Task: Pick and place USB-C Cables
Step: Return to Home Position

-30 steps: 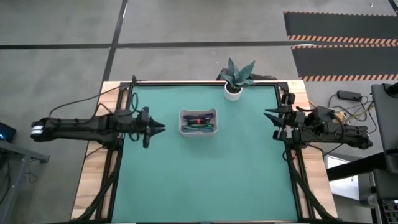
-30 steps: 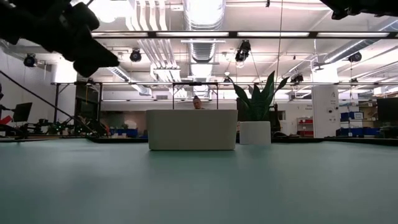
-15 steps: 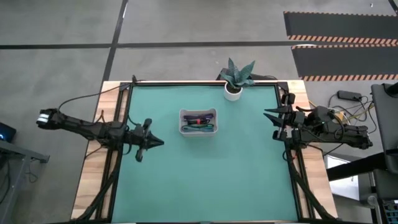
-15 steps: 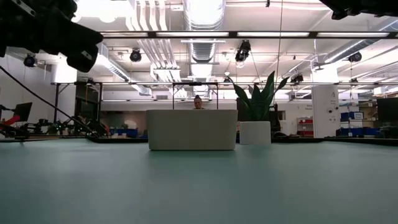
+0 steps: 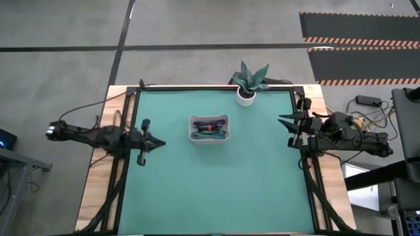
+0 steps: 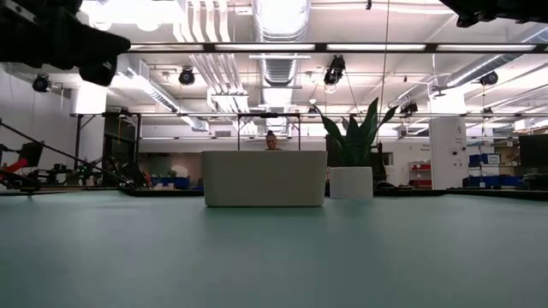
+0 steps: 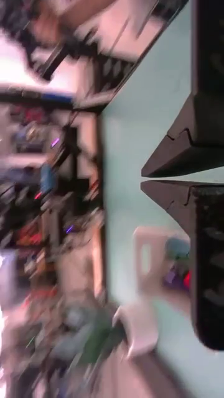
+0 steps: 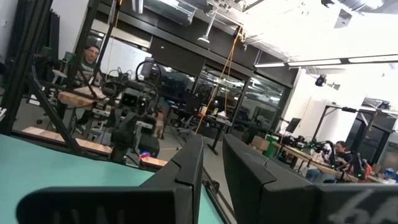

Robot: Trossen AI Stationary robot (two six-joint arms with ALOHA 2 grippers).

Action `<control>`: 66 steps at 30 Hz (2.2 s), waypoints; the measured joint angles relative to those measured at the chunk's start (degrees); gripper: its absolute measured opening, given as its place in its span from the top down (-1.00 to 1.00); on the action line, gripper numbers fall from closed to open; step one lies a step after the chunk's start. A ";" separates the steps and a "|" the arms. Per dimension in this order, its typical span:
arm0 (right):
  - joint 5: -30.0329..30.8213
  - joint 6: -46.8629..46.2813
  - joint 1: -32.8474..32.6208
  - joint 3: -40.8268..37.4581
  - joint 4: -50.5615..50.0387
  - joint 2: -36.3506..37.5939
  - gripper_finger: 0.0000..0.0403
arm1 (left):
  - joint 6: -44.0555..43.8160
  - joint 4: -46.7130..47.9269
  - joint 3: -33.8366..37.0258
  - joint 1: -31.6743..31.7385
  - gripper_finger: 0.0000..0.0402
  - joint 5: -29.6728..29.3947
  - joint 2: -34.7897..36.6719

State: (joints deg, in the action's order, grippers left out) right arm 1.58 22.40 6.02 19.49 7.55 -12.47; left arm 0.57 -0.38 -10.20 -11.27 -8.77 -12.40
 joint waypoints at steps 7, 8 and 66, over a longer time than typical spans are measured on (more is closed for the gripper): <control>0.00 0.11 0.00 0.00 0.00 0.00 0.73 | 6.30 -3.27 3.89 0.66 0.97 -7.56 4.32; 0.00 0.13 0.01 0.00 -0.02 0.00 0.73 | 6.50 -3.59 4.32 1.07 0.97 -7.59 4.74; -8.09 2.47 0.02 -10.03 -7.02 12.44 0.73 | 5.87 -5.16 9.93 6.34 0.97 -5.20 5.40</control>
State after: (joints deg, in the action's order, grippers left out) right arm -6.50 24.86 6.04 9.46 0.53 -0.03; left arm 6.44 -5.54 -0.27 -4.93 -13.98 -6.99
